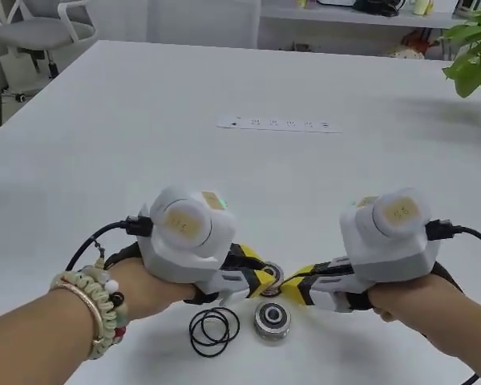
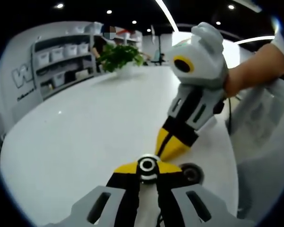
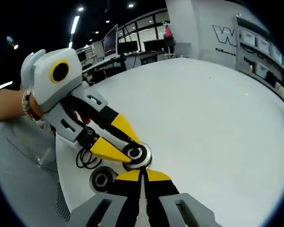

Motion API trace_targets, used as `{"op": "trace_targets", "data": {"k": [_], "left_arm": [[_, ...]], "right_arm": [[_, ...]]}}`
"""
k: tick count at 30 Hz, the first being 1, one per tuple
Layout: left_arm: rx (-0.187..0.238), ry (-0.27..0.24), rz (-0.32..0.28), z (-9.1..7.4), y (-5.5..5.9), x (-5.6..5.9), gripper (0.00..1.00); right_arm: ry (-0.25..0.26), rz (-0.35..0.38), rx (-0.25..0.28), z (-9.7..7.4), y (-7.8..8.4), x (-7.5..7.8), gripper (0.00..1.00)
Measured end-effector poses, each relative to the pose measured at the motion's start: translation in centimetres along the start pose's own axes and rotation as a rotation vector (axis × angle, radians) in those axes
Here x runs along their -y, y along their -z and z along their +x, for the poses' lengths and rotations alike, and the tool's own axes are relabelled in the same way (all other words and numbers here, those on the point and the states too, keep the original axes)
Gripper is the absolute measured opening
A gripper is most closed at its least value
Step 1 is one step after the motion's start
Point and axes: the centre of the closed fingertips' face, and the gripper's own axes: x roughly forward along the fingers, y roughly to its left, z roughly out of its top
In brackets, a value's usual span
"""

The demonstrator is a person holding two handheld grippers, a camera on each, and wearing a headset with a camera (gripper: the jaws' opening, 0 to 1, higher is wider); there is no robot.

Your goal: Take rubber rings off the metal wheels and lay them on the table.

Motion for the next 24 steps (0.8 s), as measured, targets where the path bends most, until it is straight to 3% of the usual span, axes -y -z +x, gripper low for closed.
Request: {"op": "trace_targets", "data": {"k": [4,8,16,19,21,24], "left_arm": [[-0.003,0.001,0.021,0.0,0.0,0.0,0.14],[-0.001,0.001,0.02,0.0,0.0,0.0,0.14],[-0.001,0.0,0.024,0.0,0.0,0.0,0.13],[-0.002,-0.003,0.023,0.0,0.1,0.0,0.13],[-0.001,-0.003,0.022,0.0,0.0,0.0,0.13],[-0.002,-0.003,0.021,-0.1,0.1,0.0,0.13]], "right_arm": [[-0.011,0.157,0.02,-0.1,0.0,0.5,0.0],[-0.015,0.226,0.035,-0.4,-0.2,0.8,0.0],[-0.022,0.269,0.049,-0.6,-0.3,0.7,0.0],[-0.029,0.296,0.068,-0.9,-0.7,0.8,0.0],[-0.055,0.338,0.115,-1.1,-1.8,0.6,0.0],[-0.043,0.302,0.098,-1.1,-1.4,0.3,0.0]]}}
